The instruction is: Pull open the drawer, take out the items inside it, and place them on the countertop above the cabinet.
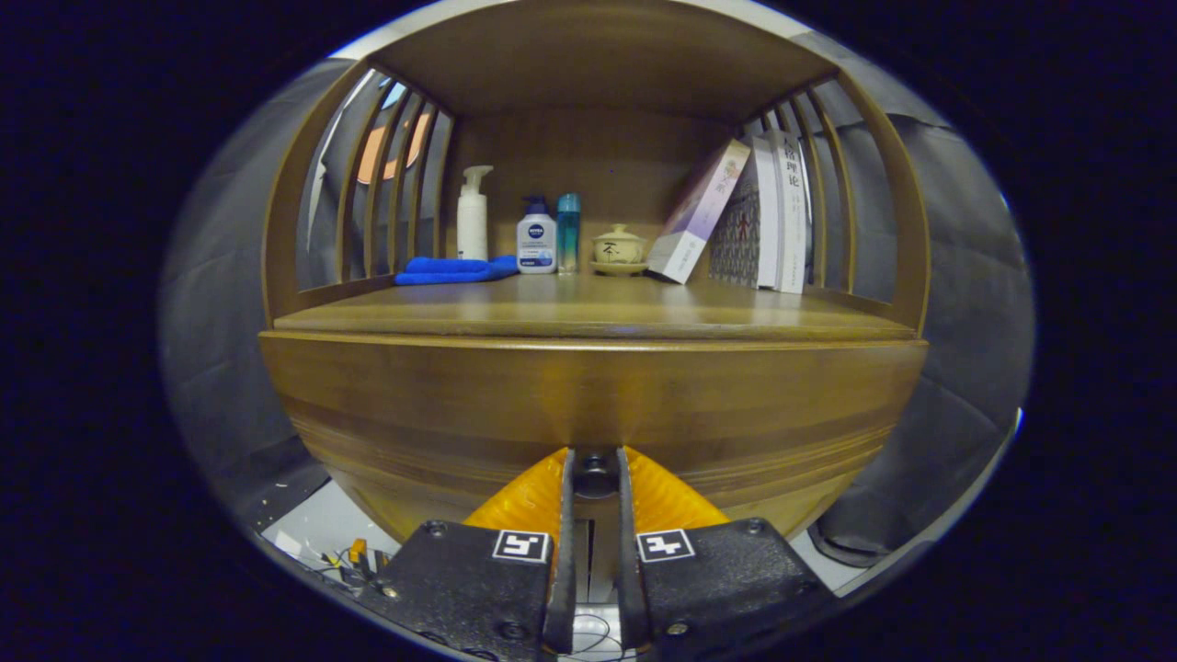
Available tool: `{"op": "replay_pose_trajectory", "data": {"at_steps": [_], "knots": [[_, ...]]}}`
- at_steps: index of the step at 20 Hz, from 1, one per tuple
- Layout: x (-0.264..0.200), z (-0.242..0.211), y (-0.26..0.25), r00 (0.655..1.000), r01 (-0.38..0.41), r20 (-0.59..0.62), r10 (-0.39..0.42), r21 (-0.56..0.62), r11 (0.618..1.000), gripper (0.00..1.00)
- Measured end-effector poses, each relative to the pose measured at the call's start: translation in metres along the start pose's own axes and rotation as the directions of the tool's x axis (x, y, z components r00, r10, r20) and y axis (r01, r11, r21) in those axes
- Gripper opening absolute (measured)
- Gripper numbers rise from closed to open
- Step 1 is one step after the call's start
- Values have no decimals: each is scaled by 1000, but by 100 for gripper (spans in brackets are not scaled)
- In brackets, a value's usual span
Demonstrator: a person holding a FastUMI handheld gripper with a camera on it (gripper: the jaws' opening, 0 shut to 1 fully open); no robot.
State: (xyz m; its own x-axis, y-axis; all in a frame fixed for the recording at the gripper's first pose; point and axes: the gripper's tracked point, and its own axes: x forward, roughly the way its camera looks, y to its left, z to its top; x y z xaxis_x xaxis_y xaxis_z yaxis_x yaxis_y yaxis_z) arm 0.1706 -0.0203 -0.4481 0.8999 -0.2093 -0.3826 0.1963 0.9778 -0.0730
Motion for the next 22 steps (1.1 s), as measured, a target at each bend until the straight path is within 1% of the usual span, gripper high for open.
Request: {"op": "replay_pose_trajectory", "data": {"at_steps": [4,9,12,16,22], "knots": [[-23,-8,-1,1000,-18,5,18,-4,1000,22],[-51,-18,-2,1000,-19,8,19,-7,1000,22],[-69,-24,-4,999,-38,11,39,-23,999,22],[-94,-33,-4,998,-68,4,68,-4,998,22],[-126,-49,-5,995,-101,-1,101,-30,994,22]]}}
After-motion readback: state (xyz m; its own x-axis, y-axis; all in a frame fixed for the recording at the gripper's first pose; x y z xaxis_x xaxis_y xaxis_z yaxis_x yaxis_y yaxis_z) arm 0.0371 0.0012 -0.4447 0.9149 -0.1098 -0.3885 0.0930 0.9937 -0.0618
